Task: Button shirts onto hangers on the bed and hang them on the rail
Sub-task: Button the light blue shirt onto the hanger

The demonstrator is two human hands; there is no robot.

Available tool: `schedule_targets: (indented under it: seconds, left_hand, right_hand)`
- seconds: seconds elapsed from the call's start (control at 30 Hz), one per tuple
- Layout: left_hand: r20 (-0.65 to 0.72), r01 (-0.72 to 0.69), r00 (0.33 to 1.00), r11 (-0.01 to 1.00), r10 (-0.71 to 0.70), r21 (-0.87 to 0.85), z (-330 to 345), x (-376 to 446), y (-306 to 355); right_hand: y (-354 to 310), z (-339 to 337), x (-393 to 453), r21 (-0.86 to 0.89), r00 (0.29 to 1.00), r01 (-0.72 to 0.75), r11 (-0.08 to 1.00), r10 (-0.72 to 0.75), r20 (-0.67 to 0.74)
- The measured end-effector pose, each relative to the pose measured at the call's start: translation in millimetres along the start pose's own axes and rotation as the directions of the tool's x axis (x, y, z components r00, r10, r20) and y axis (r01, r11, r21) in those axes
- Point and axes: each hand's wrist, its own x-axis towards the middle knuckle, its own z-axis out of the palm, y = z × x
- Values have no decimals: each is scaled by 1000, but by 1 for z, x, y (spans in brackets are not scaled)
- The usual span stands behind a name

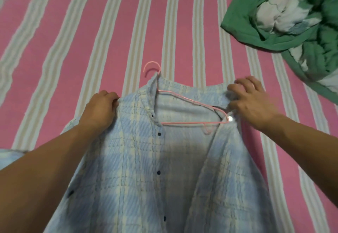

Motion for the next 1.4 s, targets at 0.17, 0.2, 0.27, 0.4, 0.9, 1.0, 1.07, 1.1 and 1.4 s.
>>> schedule_targets:
  seconds: [0.17, 0.2, 0.27, 0.4, 0.9, 1.0, 1.07, 1.1, 1.4]
  left_hand:
    - [-85, -16, 996, 988, 29, 151, 4, -9, 15]
    - [-115, -13, 993, 985, 33, 171, 6, -10, 18]
    - [-177, -29, 982, 982, 63, 187, 9, -14, 26]
    - [-201, 30, 979, 969, 21, 245, 14, -22, 33]
    - [76, 215, 968, 944, -240, 249, 53, -51, 95]
    - [79, 271, 955, 947, -287, 174, 56, -32, 84]
    - [0, 342, 940, 940, -342, -8, 56, -22, 89]
    - [-50, 370, 924, 919, -380, -139, 56, -18, 95]
    - [286, 26, 952, 963, -106, 270, 82, -52, 104]
  right_hand:
    - [11, -16, -1, 275, 953, -222, 935, 268, -142]
    - [0, -25, 6, 464, 885, -362, 808, 454, -101]
    - [-30, -44, 31, 717, 746, -434, 546, 663, -53]
    - [-96, -63, 76, 858, 767, -398, 326, 631, 116]
    - [-165, 11, 78, 412, 769, -639, 649, 555, 318]
    - [-167, 14, 90, 365, 755, -655, 661, 575, 315]
    - [-156, 9, 99, 505, 701, -695, 512, 637, 319]
    - [-149, 5, 103, 608, 643, -700, 374, 700, 310]
    - [-189, 33, 37, 629, 952, -304, 715, 194, 239]
